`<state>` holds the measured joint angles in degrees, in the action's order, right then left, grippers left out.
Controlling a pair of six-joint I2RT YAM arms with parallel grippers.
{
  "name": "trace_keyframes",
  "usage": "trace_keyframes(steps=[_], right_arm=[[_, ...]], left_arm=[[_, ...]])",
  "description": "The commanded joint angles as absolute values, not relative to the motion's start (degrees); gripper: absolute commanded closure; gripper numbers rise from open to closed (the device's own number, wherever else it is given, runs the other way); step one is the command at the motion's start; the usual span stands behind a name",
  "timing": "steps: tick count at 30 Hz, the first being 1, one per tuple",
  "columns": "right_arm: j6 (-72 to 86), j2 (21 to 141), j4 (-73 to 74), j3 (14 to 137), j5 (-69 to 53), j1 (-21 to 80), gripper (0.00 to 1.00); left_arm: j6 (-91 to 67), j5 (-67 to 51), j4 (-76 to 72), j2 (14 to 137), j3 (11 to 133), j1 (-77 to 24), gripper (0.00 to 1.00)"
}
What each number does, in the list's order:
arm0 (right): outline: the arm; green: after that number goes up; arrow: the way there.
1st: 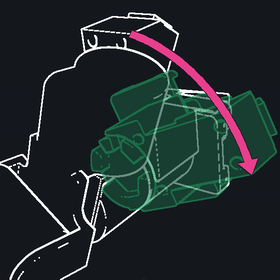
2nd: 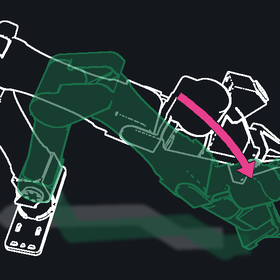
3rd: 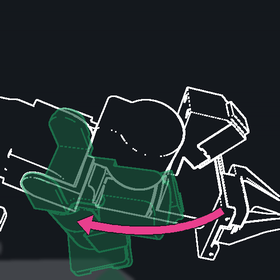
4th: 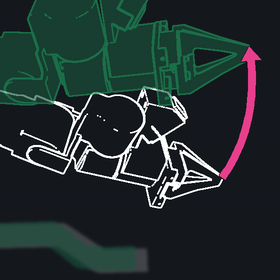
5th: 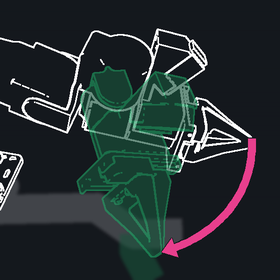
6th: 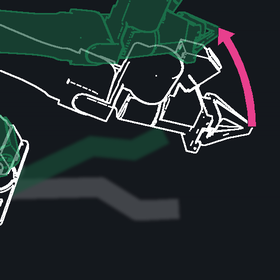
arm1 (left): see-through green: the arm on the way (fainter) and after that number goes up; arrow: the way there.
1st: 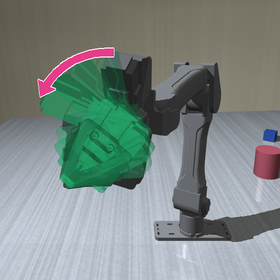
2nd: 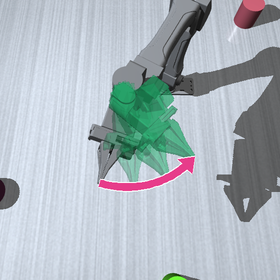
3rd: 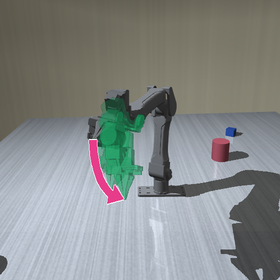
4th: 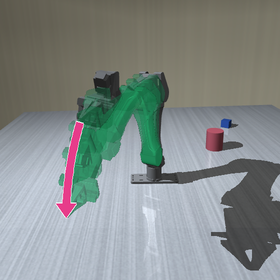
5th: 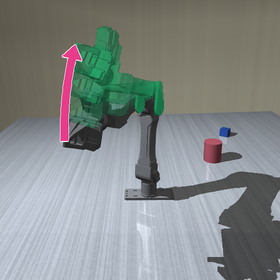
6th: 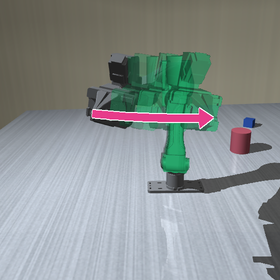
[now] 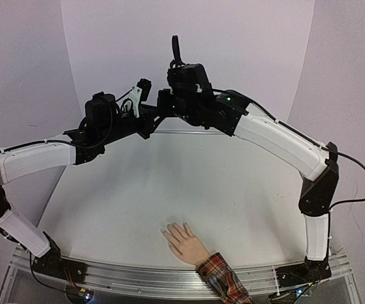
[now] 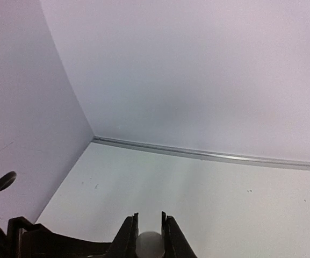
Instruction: Paint the nails
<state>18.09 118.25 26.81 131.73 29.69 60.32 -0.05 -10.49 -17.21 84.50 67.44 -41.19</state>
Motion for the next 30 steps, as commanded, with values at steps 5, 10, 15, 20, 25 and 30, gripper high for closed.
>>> trace_keyframes(steps=[5,10,15,20,25,30], right_arm=[[16.51,110.43,38.06,131.17,21.55,61.76,0.29],[9.60,102.31,36.53,123.27,1.08,57.25,0.17],[1.33,95.65,31.14,113.70,-25.29,52.67,0.17],[0.51,93.60,22.17,109.21,-52.23,49.27,0.21],[2.49,98.45,18.54,114.01,-62.11,49.16,0.36],[6.31,102.33,15.01,117.32,-65.40,49.19,0.52]], left_arm=[[-1.34,-5.72,-25.16,82.85,66.35,-38.02,1.00],[-2.60,-14.67,-24.31,78.17,62.02,-37.99,1.00],[-4.89,-33.84,-26.10,72.38,58.64,-37.88,1.00],[-12.01,-53.80,-28.59,72.01,60.55,-37.90,1.00],[-17.91,-59.80,-33.91,73.05,61.44,-37.87,1.00],[-20.62,-62.61,-36.58,74.66,62.68,-37.94,1.00]])
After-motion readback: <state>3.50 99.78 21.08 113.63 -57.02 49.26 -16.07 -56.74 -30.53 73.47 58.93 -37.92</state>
